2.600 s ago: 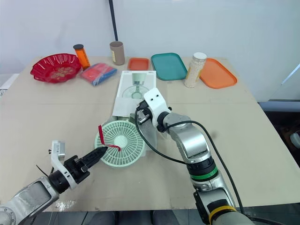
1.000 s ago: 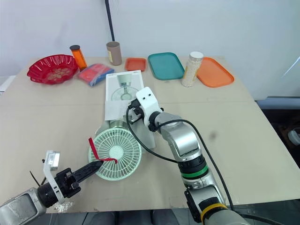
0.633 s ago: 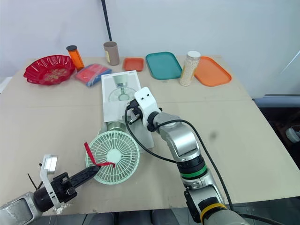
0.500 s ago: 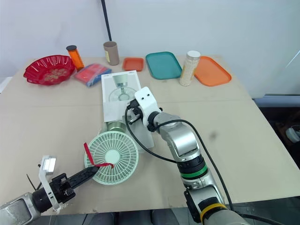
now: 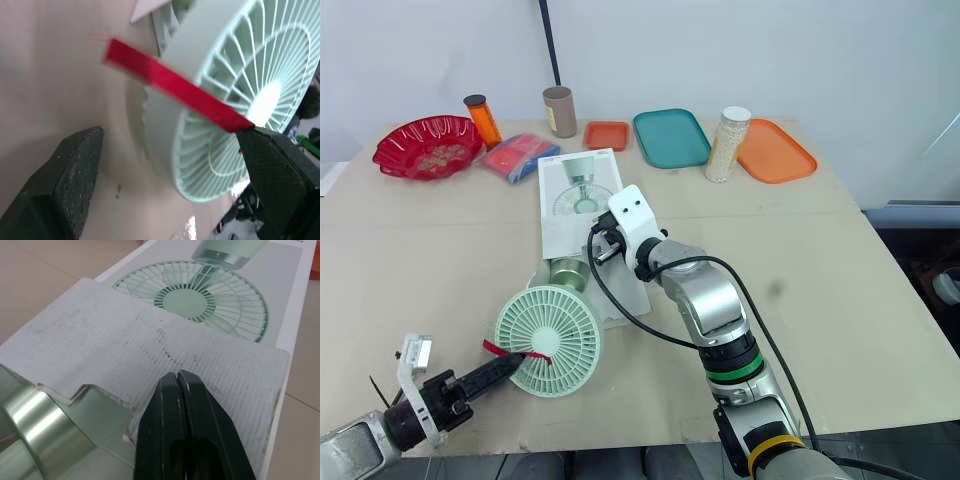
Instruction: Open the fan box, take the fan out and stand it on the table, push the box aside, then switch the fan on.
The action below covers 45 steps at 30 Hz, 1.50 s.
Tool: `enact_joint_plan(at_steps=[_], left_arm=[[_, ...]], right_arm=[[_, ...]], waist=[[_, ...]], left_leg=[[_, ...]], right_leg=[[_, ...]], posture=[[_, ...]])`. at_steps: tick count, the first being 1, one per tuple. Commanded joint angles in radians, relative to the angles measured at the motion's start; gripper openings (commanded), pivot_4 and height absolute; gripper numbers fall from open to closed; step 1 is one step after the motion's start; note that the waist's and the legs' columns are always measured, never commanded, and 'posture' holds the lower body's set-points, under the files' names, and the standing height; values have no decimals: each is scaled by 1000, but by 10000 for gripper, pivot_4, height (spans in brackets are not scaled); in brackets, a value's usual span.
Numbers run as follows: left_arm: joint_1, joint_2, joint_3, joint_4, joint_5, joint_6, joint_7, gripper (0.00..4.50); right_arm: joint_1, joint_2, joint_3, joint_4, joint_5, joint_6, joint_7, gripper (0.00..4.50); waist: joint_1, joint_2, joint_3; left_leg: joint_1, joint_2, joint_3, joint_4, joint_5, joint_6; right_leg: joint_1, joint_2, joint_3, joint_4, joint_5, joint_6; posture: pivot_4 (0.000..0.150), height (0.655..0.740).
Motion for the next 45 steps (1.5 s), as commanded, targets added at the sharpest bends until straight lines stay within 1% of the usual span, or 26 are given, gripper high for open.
enact_joint_plan(at_steps=[1, 5, 7, 9, 10, 12, 13, 14, 16, 18, 20, 22, 23, 24, 25, 28, 30, 34, 42, 45], left_arm=[[-6, 21, 111, 5, -55, 9, -55, 44445], [1, 54, 183, 11, -66, 37, -101, 44445], [28, 87, 238, 14, -59, 62, -148, 44445], [67, 127, 325, 26, -44, 92, -216, 44445], [76, 150, 354, 34, -14, 102, -261, 44445], [93, 196, 397, 36, 90, 100, -356, 44445], [98, 218, 417, 45, 123, 102, -400, 44445], [109, 245, 432, 54, 202, 67, -472, 44445], [114, 293, 447, 80, 315, 16, -579, 44445], [79, 346, 429, 110, 474, -86, -683, 44445], [24, 376, 418, 109, 518, -93, -709, 44445], [1, 387, 381, 99, 649, -228, -778, 44445], [-26, 393, 337, 93, 732, -310, -802, 44445], [-54, 400, 298, 85, 782, -351, -824, 44445], [-85, 406, 269, 77, 790, -343, -824, 44445], [-164, 412, 163, 60, 905, -456, -864, 44445], [-209, 398, 120, 61, 948, -485, -871, 44445], [-267, 380, 48, 93, 1055, -590, -938, 44445], [-343, 358, 53, 142, 1097, -660, -1009, 44445], [-335, 346, 67, 158, 1108, -684, -1029, 44445]], right_arm=[[24, -3, 17, 5, -4, 15, -2, 0], [29, -8, 18, -2, -3, 16, 2, 0], [30, -9, 18, -8, 0, 18, 5, 0], [30, -11, 19, -15, 2, 18, 9, 0], [30, -11, 19, -14, 2, 15, 11, 0], [29, -16, 23, -15, 0, 7, 17, 0], [27, -21, 27, -17, -2, 1, 20, 0], [25, -25, 27, -22, -1, -1, 24, 0], [22, -29, 28, -28, 0, -3, 30, 0], [22, -41, 34, -33, 1, -10, 43, 0], [24, -48, 36, -35, 2, -14, 49, 0], [28, -53, 34, -36, 3, -19, 54, 0], [30, -55, 31, -40, 8, -28, 60, 0], [31, -56, 27, -45, 12, -31, 64, 0], [30, -56, 23, -51, 16, -33, 66, 0], [19, -56, -9, -75, 38, -25, 76, 0], [13, -63, -22, -88, 47, -24, 83, 0], [-5, -84, -53, -103, 67, -11, 90, 0], [-32, -127, -107, -161, 147, 43, 132, 0], [-40, -152, -143, -196, 190, 73, 151, 0]], waist=[[0, -1, 0], [0, -2, 1], [0, -2, 1], [-1, -3, 1], [-1, -5, 2], [-1, -4, 2], [-1, -5, 2], [-1, -4, 3], [-2, -2, 4], [-2, -2, 6], [-2, -3, 6], [-1, -3, 6], [0, -3, 7], [-1, -4, 7], [-1, -4, 7], [0, -6, 6], [-1, -9, 4], [-2, -6, 6], [-2, -5, 8], [-2, -5, 8]], left_leg=[[0, 0, 0, 0, 0, 0], [-2, 0, -1, 0, 0, 0], [-2, 0, 0, 0, 0, 0], [-2, 0, 0, 0, 0, 0], [-2, 0, 0, 0, 0, 0], [-3, 1, 0, 0, 0, 0], [-4, 1, 0, 0, 0, 0], [-4, 1, 0, 0, 0, 0], [-4, 1, 0, 0, 0, 0], [-4, 1, 2, -1, 0, -1], [-4, 1, 2, -1, 0, -1], [-5, 1, 2, -2, 1, -2], [-5, 1, 2, -2, 1, -2], [-6, 1, 2, -3, 2, -3], [-6, 2, 3, -3, 2, -3], [-6, 1, 4, -4, 2, -3], [-8, 2, 4, -6, 3, -4], [-8, 3, 5, -6, 3, -4], [-9, 3, 5, -6, 4, -2], [-9, 3, 5, -6, 4, -2]], right_leg=[[0, 0, 0, 0, 0, 0], [-1, 0, -1, 0, 0, 0], [-1, 0, 0, 0, 0, 0], [-1, 0, 0, 0, 0, 0], [-2, 0, -1, 0, 0, 0], [-4, 0, -2, 0, 1, -2], [-8, 0, -2, 0, 2, -5], [-8, 0, -2, 0, 2, -4], [-9, 0, -2, 0, 2, -4], [-10, -1, -1, 0, 2, -5], [-12, 0, -1, 0, 2, -5], [-13, 0, -2, 0, 3, -6], [-13, 0, -2, 0, 3, -6], [-13, 0, -2, 0, 3, -6], [-13, -1, -1, 0, 3, -6], [-14, -2, -1, 0, 5, -10], [-13, -1, -1, 0, 7, -11], [-14, 0, -1, 0, 7, -12], [-14, 0, -1, 1, 8, -10], [-14, 0, -1, 1, 8, -10]], posture=[[1500, 7400], [1500, 7400], [1500, 7400], [1500, 7400], [1500, 7400], [1500, 7400], [1500, 7400], [1500, 7400], [1500, 7400], [1500, 7400], [1500, 7400], [1500, 7400], [1500, 7400], [1500, 7400], [1500, 7400], [1500, 7400], [1500, 7400], [1500, 7400], [1500, 7400], [1500, 7400]])
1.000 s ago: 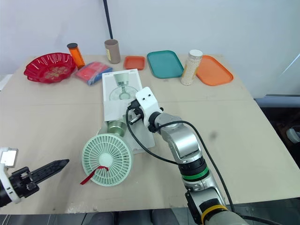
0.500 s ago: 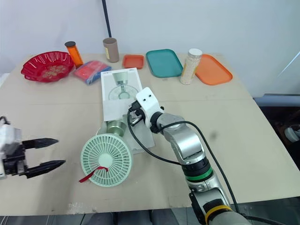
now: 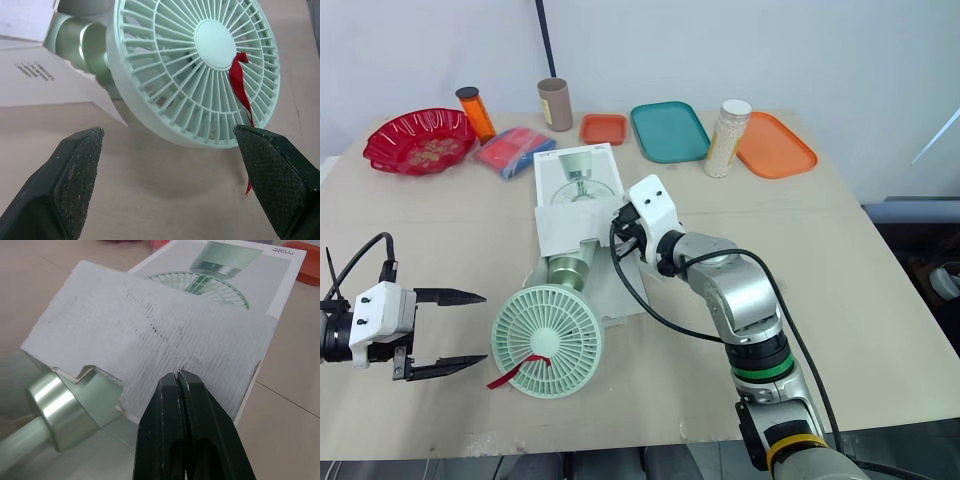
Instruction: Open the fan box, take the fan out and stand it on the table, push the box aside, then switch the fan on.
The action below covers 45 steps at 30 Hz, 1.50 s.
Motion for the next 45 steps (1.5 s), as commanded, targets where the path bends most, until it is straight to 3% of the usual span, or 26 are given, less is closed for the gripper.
enact_joint_plan(at_steps=[1, 2, 4, 6, 12, 17, 22, 26, 33, 45], left_arm=[[14, -13, 40, 15, 14, -45, -28, 44445], [19, -19, 42, 22, 22, -64, -35, 45000], [21, -25, 42, 30, 28, -80, -40, 45000], [11, -27, 37, 44, 30, -89, -49, 45000], [-12, -33, 18, 113, 58, -171, -103, 45000], [-67, -48, -27, 168, 72, -208, -126, 45000], [-106, -66, -64, 213, 91, -257, -142, 45000], [-129, -77, -90, 252, 108, -315, -167, 45000], [-153, -88, -118, 314, 124, -381, -184, 45000], [-148, -110, -143, 354, 135, -474, -208, 45000]], right_arm=[[-36, -28, -70, -79, 60, 29, 25, 0], [-51, -52, -104, -101, 100, 56, 52, 3985], [-72, -84, -147, -130, 157, 95, 86, 7045], [-100, -121, -188, -147, 223, 136, 125, 14567], [-129, -264, -277, -171, 419, 207, 264, 43577], [-107, -488, -274, -140, 501, 122, 521, 44397], [-89, -608, -265, -144, 566, 65, 683, 44397], [-37, -699, -224, -172, 525, -56, 813, 44397], [-50, -726, -172, -145, 482, -162, 852, 44397], [-122, -739, -149, -83, 505, -135, 866, 44397]], waist=[[0, 0, 0], [0, 0, 0], [0, 1, 1], [1, 1, 1], [1, 1, 1], [2, 2, 2], [0, 2, 2], [2, 2, 2], [2, 3, 2], [2, 4, 2]], left_leg=[[0, 0, 0, 0, 0, 0], [0, 0, 0, 0, 0, 0], [0, 0, 0, 0, 0, 0], [-1, -1, -1, 0, 1, 1], [0, -1, -1, 1, 1, 2], [-1, -1, -1, 2, 1, 4], [0, -1, -1, 3, 0, 6], [0, -1, -1, 6, -1, 8], [0, 0, -1, 10, -2, 10], [1, 0, -1, 11, -2, 10]], right_leg=[[0, 0, 0, 0, 0, 0], [0, 0, 0, 0, 0, 0], [0, 0, 0, 0, 0, 0], [0, 0, 0, 0, 1, 1], [1, 0, -1, 0, 1, 0], [2, 0, -1, 0, 2, 1], [2, 0, -1, 1, 2, 0], [3, 0, -1, 1, 2, 0], [5, 0, -2, 2, 2, 1], [5, 0, -2, 5, 2, 1]], posture=[[1500, 7400], [1500, 7400], [1500, 7400], [1500, 7400], [1500, 7400], [1500, 7400], [1500, 7400], [1500, 7400], [1500, 7400], [1500, 7400]])
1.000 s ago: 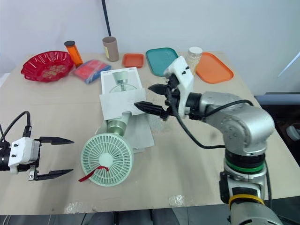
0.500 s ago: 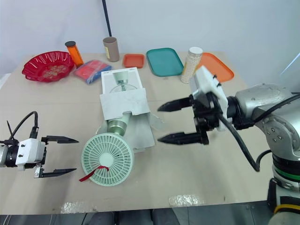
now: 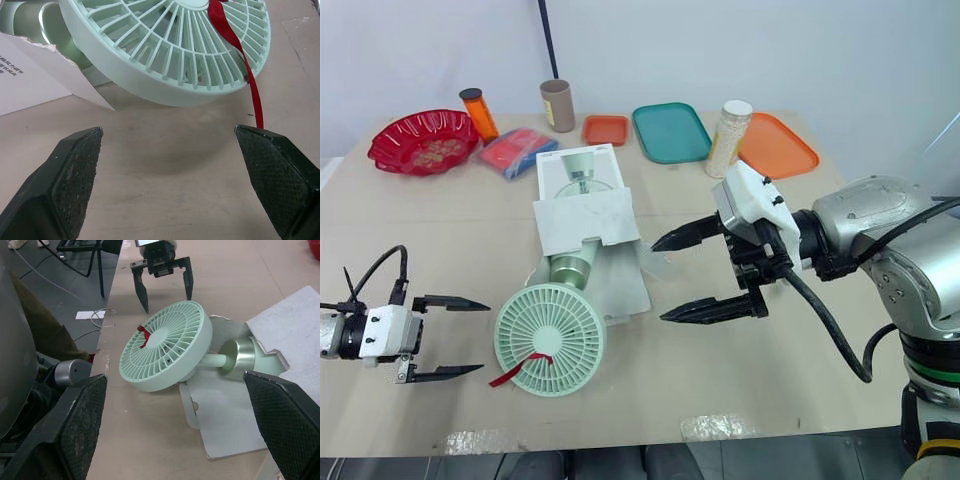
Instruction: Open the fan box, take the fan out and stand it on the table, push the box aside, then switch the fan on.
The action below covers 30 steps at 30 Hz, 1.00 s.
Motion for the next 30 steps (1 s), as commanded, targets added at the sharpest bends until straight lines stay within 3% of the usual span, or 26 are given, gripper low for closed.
enact_joint_plan(at_steps=[1, 7, 11, 14, 21, 30], left_arm=[[-3, 1, 3, 14, 1, -69, -22, 45000], [-62, -23, -10, 96, 27, -263, -36, 45000], [-172, -76, -42, 210, 54, -586, -47, 45000], [-218, -95, -81, 262, 64, -716, -34, 45000], [-311, -69, -156, 402, 71, -1006, 34, 45000], [-433, -44, -242, 560, 211, -1271, 231, 45000]], right_arm=[[-37, -10, -17, 3, 38, 31, -1, 44397], [-45, -9, -20, 7, 73, 69, -7, 44397], [-47, -6, -19, 1, 87, 85, -20, 44397], [-46, 1, -12, 4, 79, 82, -36, 44397], [-23, -5, -27, -32, 105, 95, -58, 44397], [2, 0, -31, -59, 116, 84, -83, 44397]], waist=[[1, 0, 0], [2, 0, 0], [4, 0, 0], [4, 0, 0], [3, 0, 0], [3, 0, 0]], left_leg=[[0, 0, 0, 0, 0, 0], [0, 0, 0, 0, 0, 0], [0, -1, 0, 2, 0, 0], [0, -1, 0, 3, 0, 0], [0, -1, 0, 6, -1, 2], [0, -1, 0, 9, -2, 4]], right_leg=[[0, 0, 0, 0, 0, 0], [0, 0, 0, 1, 0, 0], [0, 0, 0, 2, 0, 0], [1, 0, 0, 3, 0, 0], [0, 0, 0, 6, 0, 0], [0, 0, 0, 9, -1, 1]], posture=[[1500, 7400], [1500, 7400], [1500, 7400], [1500, 7400], [1500, 7400], [1500, 7400]])
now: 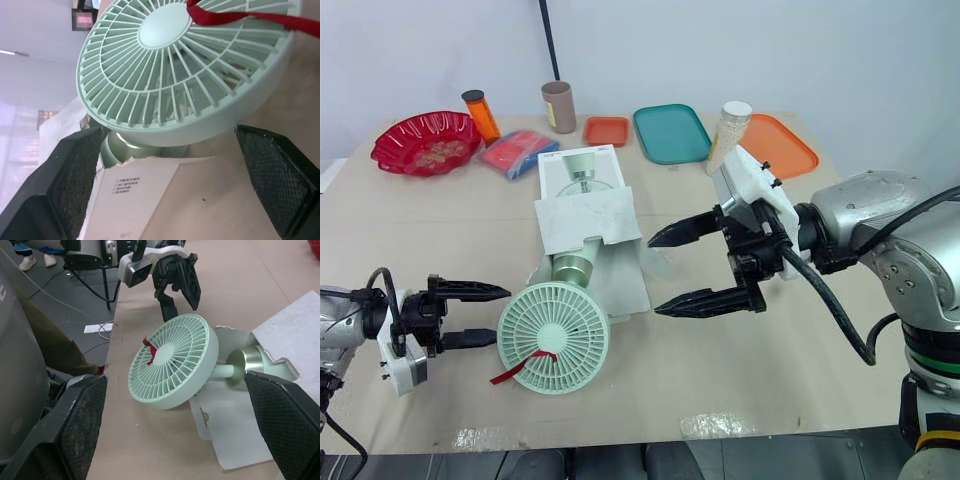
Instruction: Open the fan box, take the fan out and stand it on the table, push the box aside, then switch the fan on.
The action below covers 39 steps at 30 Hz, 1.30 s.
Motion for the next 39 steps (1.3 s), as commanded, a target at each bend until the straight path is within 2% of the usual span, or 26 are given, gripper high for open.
enact_joint_plan(at_steps=[1, 6, 12, 29, 32, 35, 39], left_arm=[[-40, 36, -26, 29, 69, -84, 88, 45000], [-52, 20, -23, -9, 175, -91, 176, 45000], [-105, -47, -8, -2, 344, -91, 288, 45000], [-189, -38, -47, 35, 785, -91, 684, 45000], [-199, -42, -51, 32, 838, -91, 740, 37787], [-204, -47, -46, 34, 894, -91, 796, 28743], [-206, -39, -47, 23, 957, -91, 867, 28743]], right_arm=[[-3, -4, -29, -25, 17, -10, -8, 44397], [5, -2, -27, -33, 17, -17, -14, 44397], [8, 2, -23, -42, 18, -20, -22, 44397], [23, 4, -6, -59, -12, -44, -42, 44397], [26, 3, -5, -62, -13, -46, -45, 45000], [31, 1, -8, -66, -14, -46, -46, 45000], [38, -3, -12, -72, -13, -46, -46, 45000]], waist=[[0, 0, 0], [-1, 0, 0], [1, 1, -1], [4, 2, -1], [5, 2, -2], [5, 2, -2], [6, 2, -2]], left_leg=[[0, 0, 0, 0, 0, 0], [0, 0, 0, 1, 0, 0], [0, 0, 0, 3, 0, 0], [0, -1, -1, 4, -1, 1], [0, -1, -1, 4, -1, 1], [0, -1, -1, 4, -1, 2], [0, -1, -1, 4, -1, 2]], right_leg=[[0, 0, 0, 0, 0, 0], [0, 0, -1, 1, 0, 0], [1, 0, -1, 1, 0, 0], [2, 0, -3, 2, 0, 0], [2, -1, -3, 2, 0, 0], [2, -1, -3, 2, 0, 0], [2, -1, -4, 2, 0, 0]], posture=[[1500, 7400], [1500, 7400], [1500, 7400], [1500, 7400], [1500, 7400], [1500, 7400], [1500, 7400]])
